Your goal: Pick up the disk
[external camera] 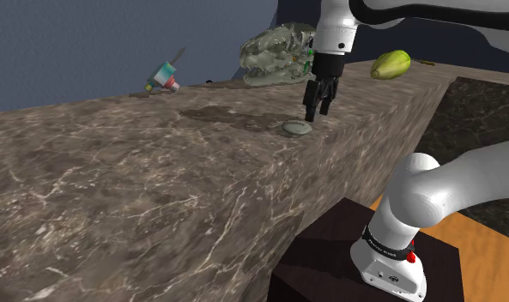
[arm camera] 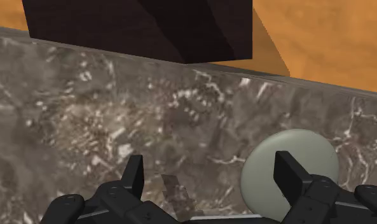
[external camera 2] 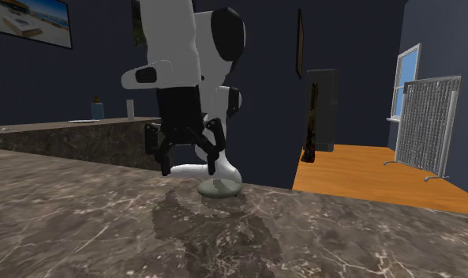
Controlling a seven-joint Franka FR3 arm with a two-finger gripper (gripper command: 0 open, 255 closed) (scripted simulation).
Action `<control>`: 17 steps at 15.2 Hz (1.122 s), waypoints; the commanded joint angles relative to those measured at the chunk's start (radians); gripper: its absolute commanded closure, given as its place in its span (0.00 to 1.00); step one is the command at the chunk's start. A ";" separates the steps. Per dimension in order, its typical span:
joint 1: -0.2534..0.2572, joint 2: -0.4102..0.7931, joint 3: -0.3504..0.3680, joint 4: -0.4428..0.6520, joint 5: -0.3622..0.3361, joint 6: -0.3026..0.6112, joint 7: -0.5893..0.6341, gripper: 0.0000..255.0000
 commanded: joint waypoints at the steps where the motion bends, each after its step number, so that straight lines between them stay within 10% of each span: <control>1: 0.000 0.000 0.000 0.000 0.000 0.000 0.000 0.00; 8: 0.055 0.299 0.142 0.300 -0.033 -0.092 0.029 0.00; 17: 0.059 0.270 0.146 0.174 -0.027 0.006 0.025 0.00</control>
